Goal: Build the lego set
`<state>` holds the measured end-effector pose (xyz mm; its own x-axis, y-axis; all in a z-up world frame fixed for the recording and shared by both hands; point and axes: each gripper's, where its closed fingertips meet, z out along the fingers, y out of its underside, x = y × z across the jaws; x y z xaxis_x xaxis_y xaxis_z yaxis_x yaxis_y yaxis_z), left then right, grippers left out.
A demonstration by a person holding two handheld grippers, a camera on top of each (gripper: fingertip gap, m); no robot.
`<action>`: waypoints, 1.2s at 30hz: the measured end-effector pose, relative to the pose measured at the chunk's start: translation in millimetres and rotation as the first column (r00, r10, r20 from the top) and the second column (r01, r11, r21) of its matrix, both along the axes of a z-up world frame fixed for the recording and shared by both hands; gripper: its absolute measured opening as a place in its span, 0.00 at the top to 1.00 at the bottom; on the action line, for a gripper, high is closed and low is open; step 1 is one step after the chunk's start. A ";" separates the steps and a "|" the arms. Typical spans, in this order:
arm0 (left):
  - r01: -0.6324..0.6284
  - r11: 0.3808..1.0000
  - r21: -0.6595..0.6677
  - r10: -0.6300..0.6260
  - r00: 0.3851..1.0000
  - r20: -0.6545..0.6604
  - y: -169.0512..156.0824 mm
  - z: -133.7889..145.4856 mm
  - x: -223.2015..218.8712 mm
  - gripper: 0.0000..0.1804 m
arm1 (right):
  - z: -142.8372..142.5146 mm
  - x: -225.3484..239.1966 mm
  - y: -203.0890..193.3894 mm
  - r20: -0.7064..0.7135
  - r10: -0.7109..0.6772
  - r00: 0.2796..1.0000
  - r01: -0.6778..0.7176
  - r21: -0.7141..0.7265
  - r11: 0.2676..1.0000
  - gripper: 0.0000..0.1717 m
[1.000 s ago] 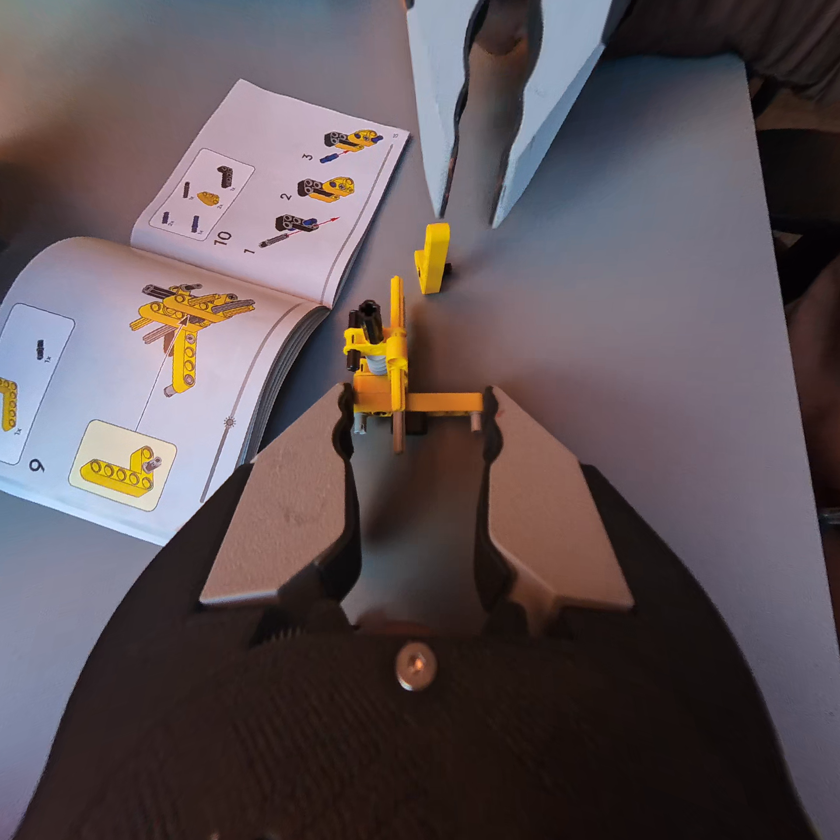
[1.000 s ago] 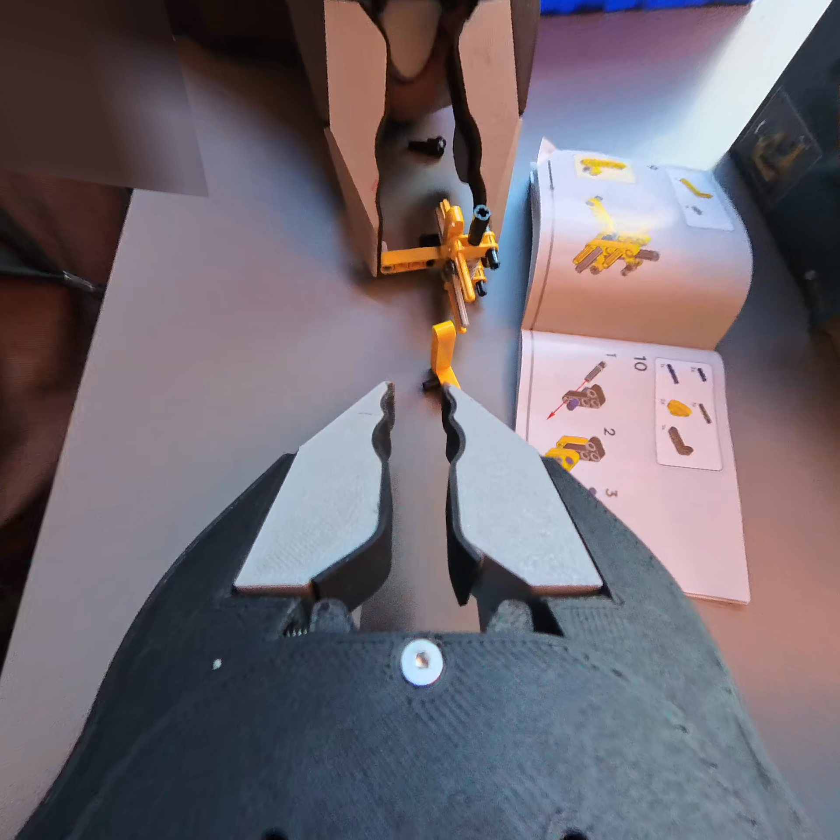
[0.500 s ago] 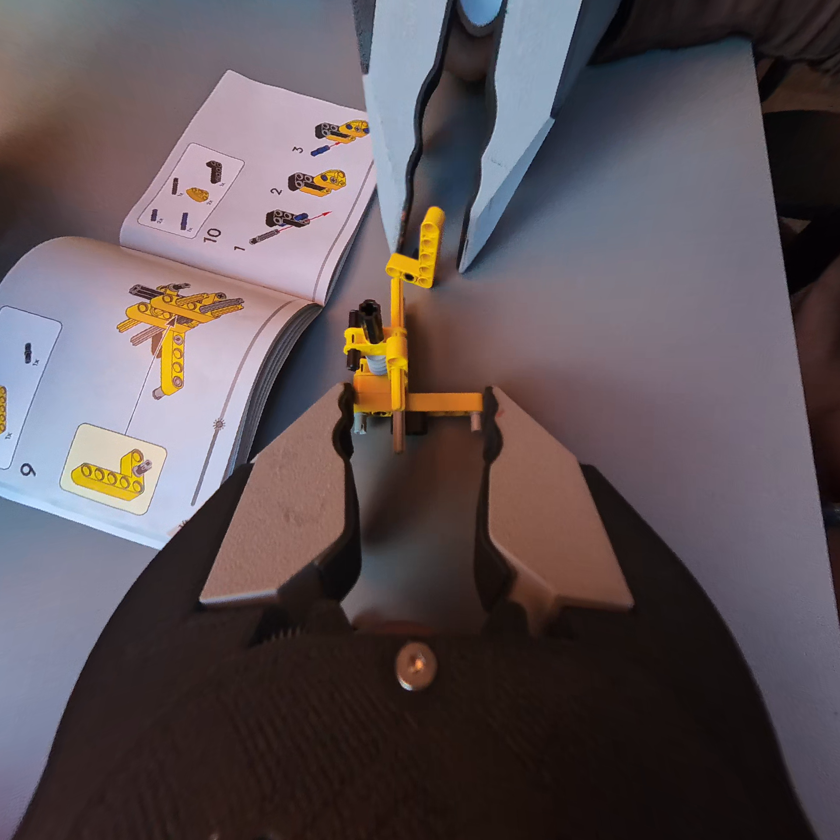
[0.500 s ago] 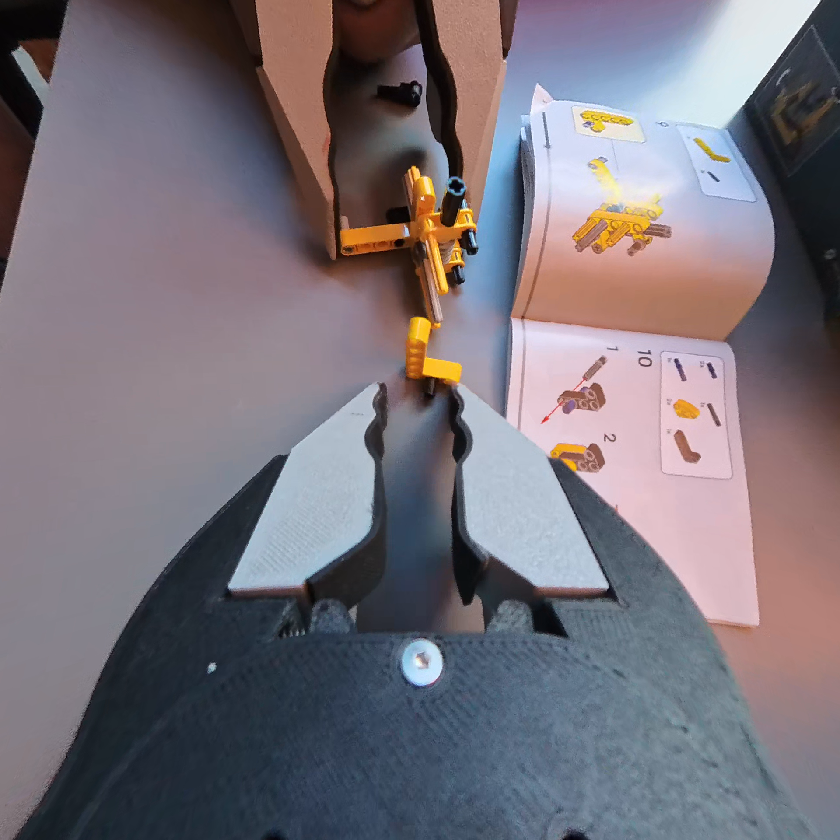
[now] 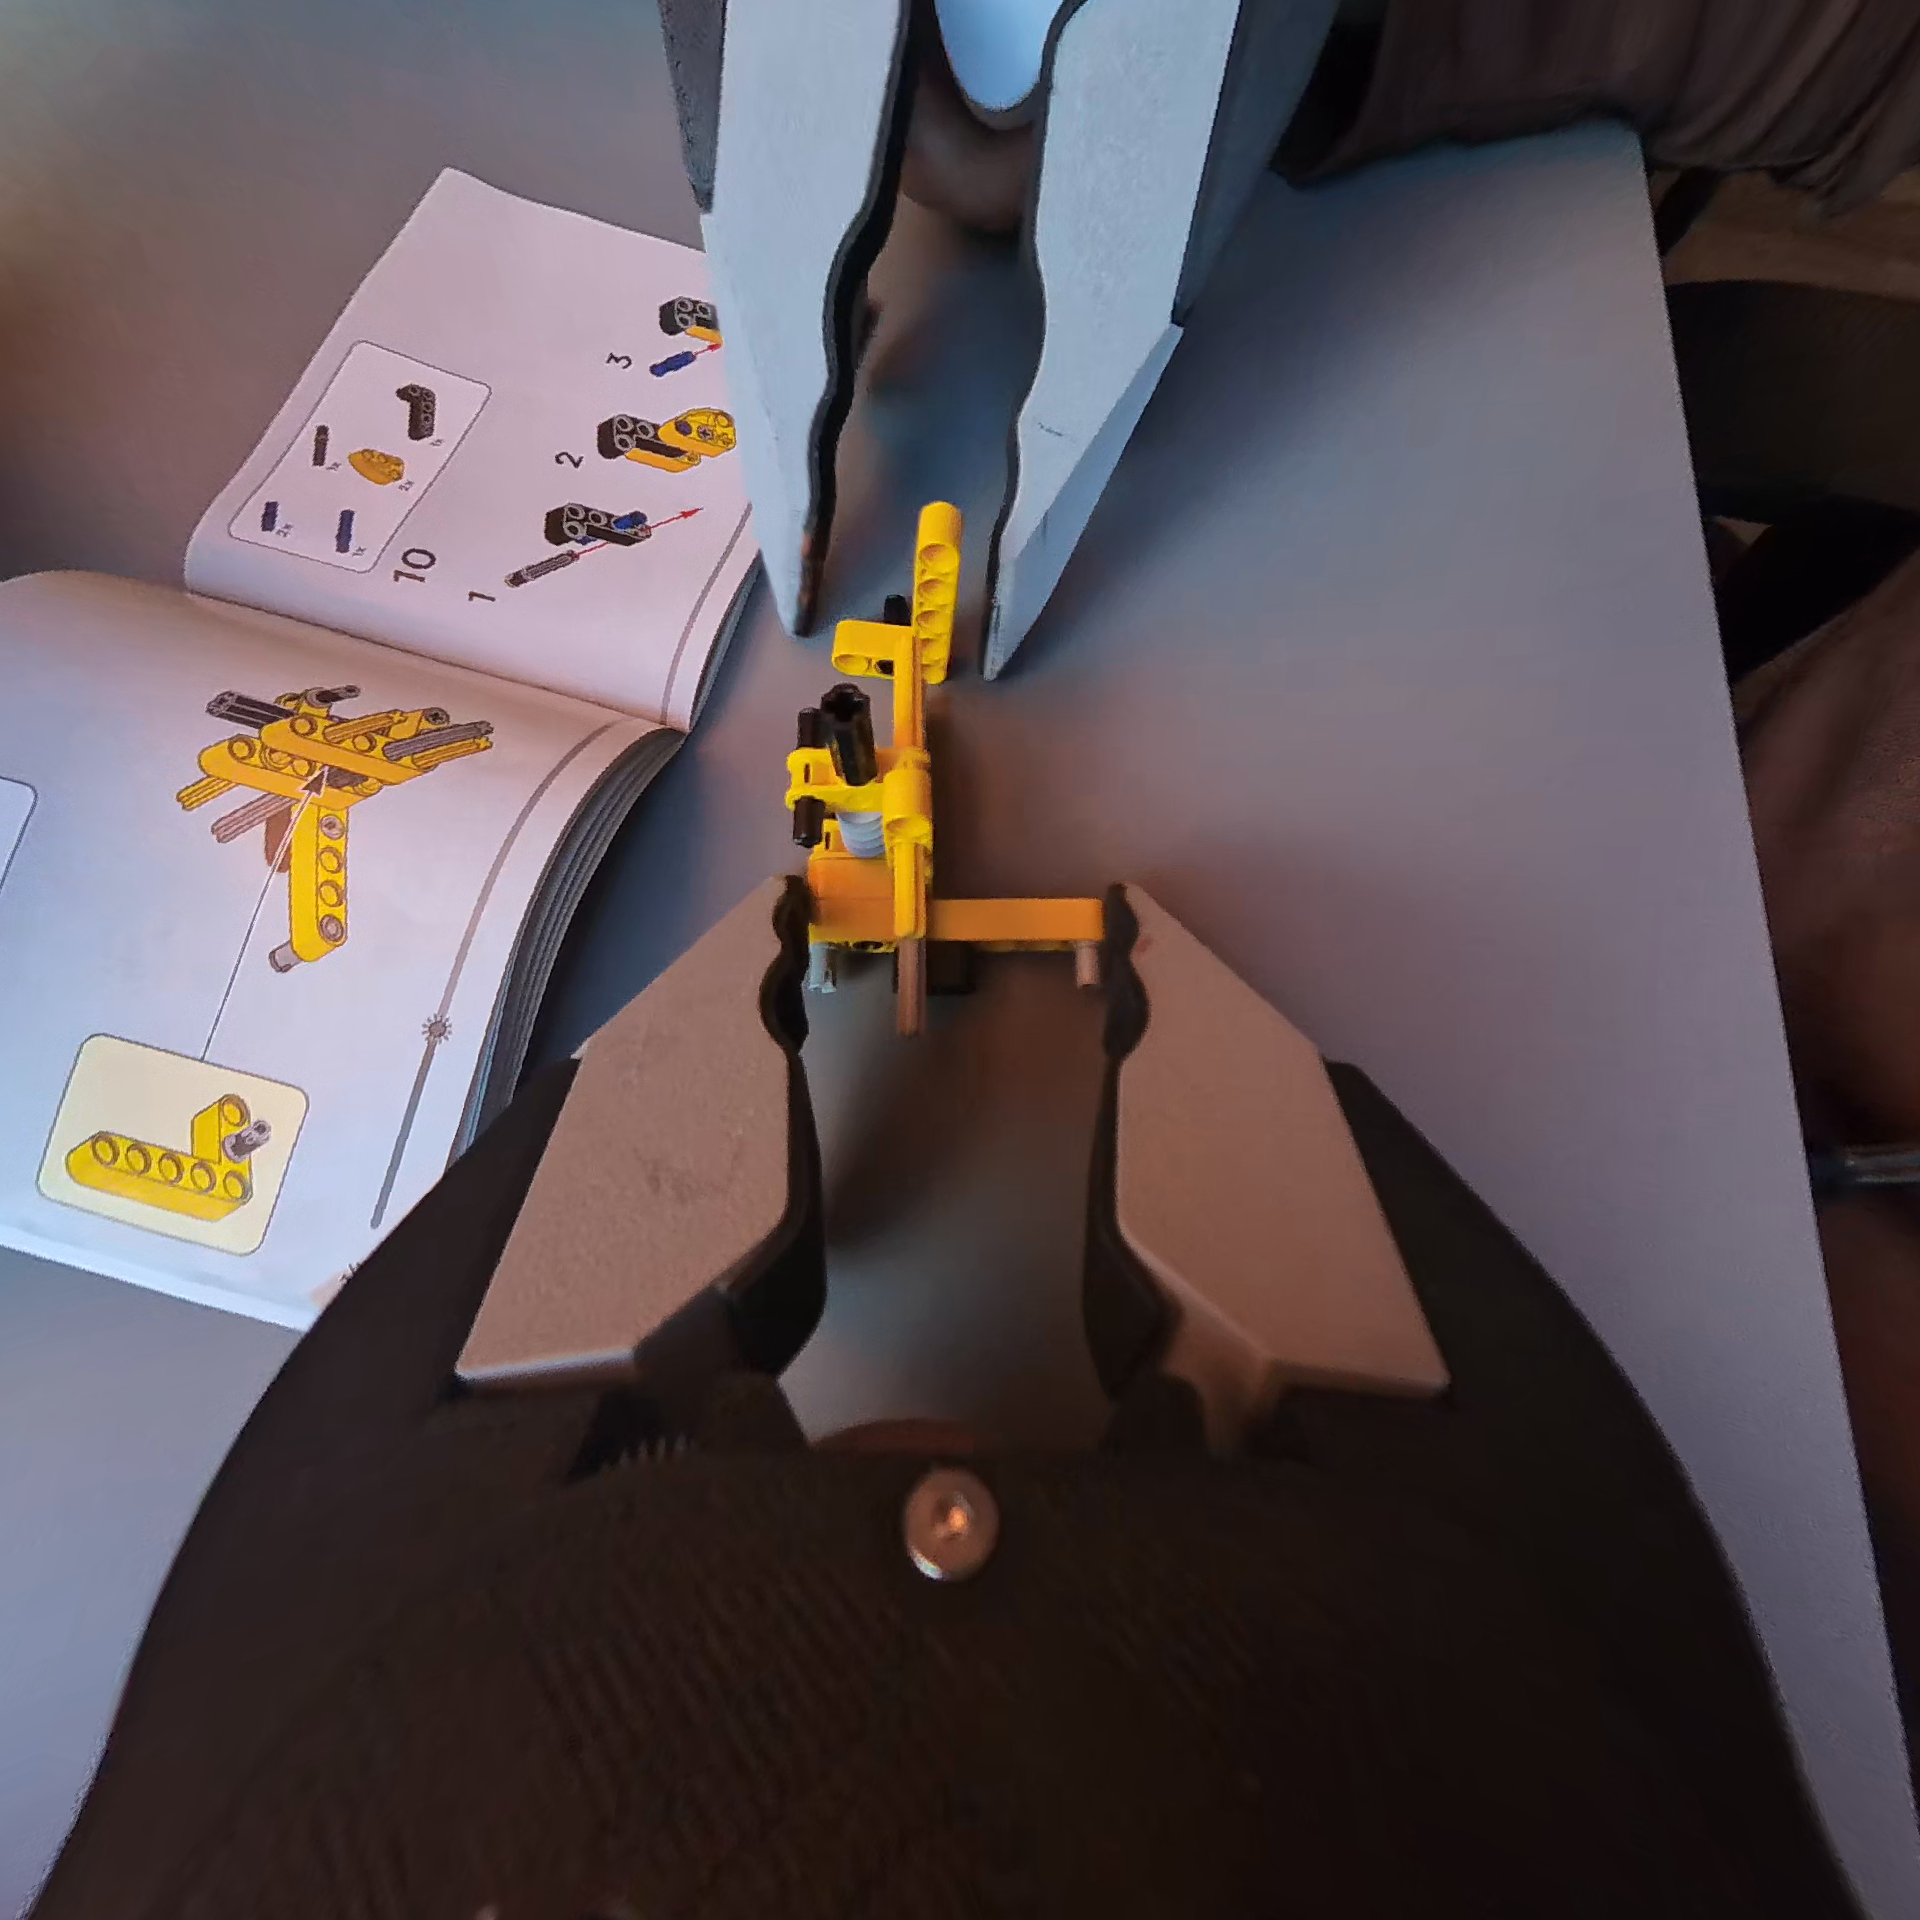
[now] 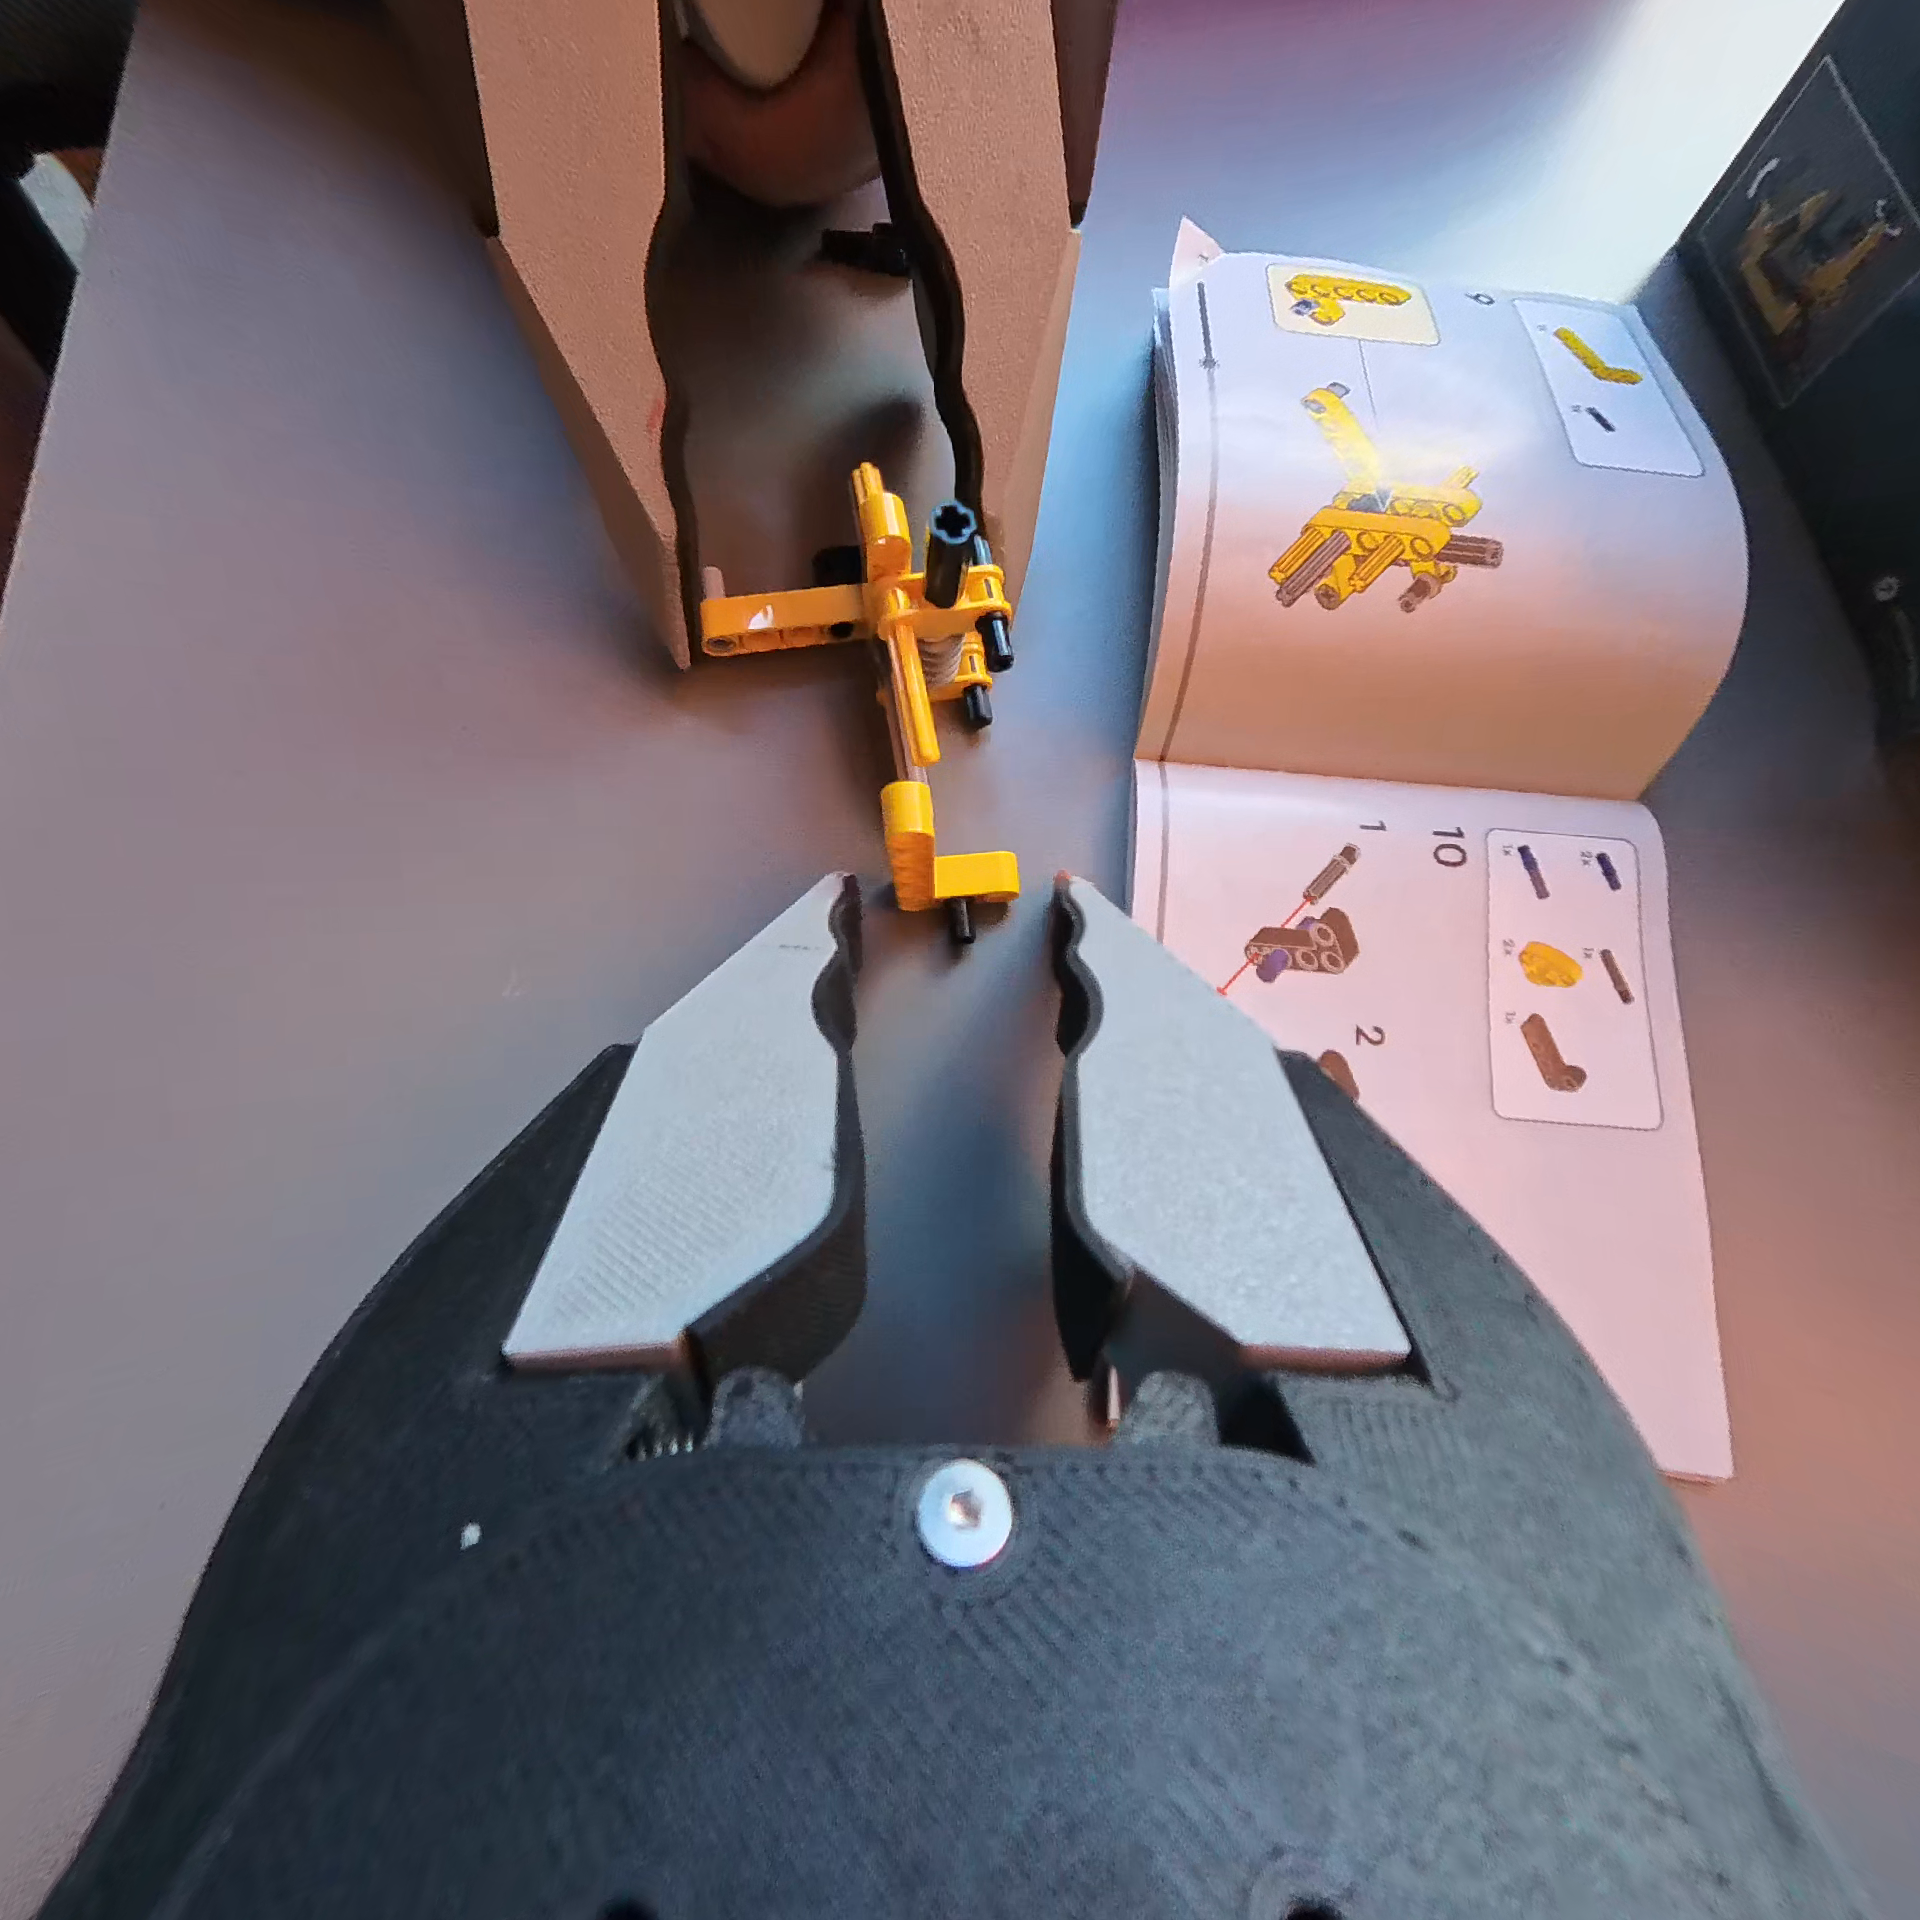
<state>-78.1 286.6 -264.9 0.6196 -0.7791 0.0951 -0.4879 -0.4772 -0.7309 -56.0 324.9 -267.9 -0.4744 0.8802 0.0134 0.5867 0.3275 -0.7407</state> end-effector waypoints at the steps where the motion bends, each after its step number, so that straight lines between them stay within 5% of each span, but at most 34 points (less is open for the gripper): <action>1: 0.000 1.000 -0.004 0.000 1.000 0.005 0.0 0.3 0.2 0.70 | 0.2 0.1 -0.1 0.001 0.001 1.000 -0.001 -0.006 1.000 0.84; 36: 0.004 1.000 0.022 -0.005 1.000 0.029 0.8 5.7 5.9 0.69 | 7.3 -0.4 -0.6 -0.005 0.008 1.000 -0.008 -0.088 0.996 0.88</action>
